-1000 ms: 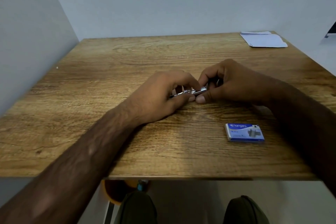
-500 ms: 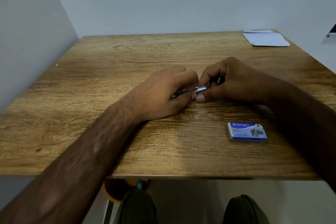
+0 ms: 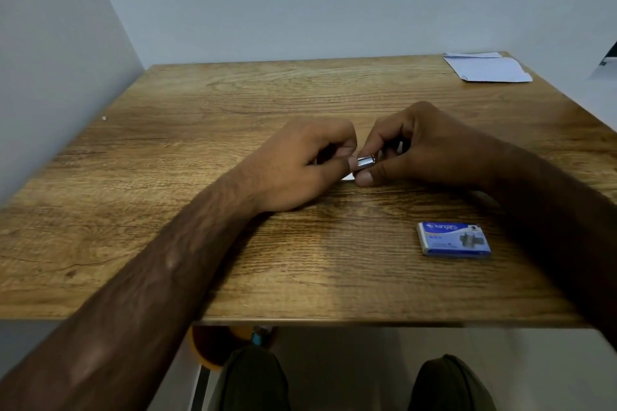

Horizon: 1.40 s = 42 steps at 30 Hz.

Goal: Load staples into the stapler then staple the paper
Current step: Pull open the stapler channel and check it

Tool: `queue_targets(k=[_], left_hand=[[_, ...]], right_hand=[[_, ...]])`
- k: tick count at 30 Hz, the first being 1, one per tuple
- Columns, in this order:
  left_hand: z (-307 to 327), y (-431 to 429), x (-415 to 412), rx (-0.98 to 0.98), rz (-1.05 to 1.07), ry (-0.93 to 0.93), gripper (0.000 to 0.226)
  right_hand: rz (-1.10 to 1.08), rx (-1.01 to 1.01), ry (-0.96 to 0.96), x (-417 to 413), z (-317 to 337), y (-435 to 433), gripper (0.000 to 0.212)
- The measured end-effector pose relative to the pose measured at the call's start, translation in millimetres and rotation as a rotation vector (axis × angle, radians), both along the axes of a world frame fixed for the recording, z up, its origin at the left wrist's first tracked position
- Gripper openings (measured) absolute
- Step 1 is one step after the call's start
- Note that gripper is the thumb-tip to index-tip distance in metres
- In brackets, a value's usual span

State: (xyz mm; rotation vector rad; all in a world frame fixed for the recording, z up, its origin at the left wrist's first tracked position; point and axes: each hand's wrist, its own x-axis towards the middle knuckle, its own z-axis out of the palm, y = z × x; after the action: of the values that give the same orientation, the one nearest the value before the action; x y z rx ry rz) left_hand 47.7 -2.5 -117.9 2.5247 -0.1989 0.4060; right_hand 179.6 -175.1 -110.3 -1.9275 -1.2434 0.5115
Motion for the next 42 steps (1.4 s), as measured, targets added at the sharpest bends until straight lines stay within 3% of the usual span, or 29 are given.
queue_targets(k=[10, 17, 25, 29, 33, 36, 40, 42], left_hand=[[-2.8, 2.6, 10.5, -0.269, 0.045, 0.182, 0.019], [5.1, -3.5, 8.5, -0.341, 0.079, 0.281, 0.014], [6.4, 0.4, 4.3, -0.458, 0.041, 0.276, 0.009], [7.5, 8.8, 0.0, -0.529, 0.072, 0.258, 0.022], [12.7, 8.1, 4.9, -0.395, 0.069, 0.399, 0.029], [6.1, 15.9, -2.0, -0.403, 0.114, 0.165, 0.029], [1.6, 18.2, -4.9, -0.183, 0.138, 0.117, 0.027], [0.9, 16.0, -4.1, -0.105, 0.157, 0.072, 0.013]], right_hand=[[-0.002, -0.016, -0.005, -0.2, 0.1, 0.7, 0.02], [-0.014, -0.009, 0.0, -0.5, 0.0, 0.3, 0.019], [-0.018, -0.012, 0.002, 0.2, 0.4, 0.8, 0.02], [-0.018, -0.009, 0.003, 1.0, -0.2, 0.9, 0.02], [0.002, -0.009, 0.011, 1.3, 0.2, 0.3, 0.02], [-0.003, 0.005, 0.019, 1.9, -0.5, -0.2, 0.02], [-0.011, 0.028, 0.0, 1.8, -1.6, 1.0, 0.02], [-0.01, 0.042, 0.001, 1.8, -1.5, 1.1, 0.02]])
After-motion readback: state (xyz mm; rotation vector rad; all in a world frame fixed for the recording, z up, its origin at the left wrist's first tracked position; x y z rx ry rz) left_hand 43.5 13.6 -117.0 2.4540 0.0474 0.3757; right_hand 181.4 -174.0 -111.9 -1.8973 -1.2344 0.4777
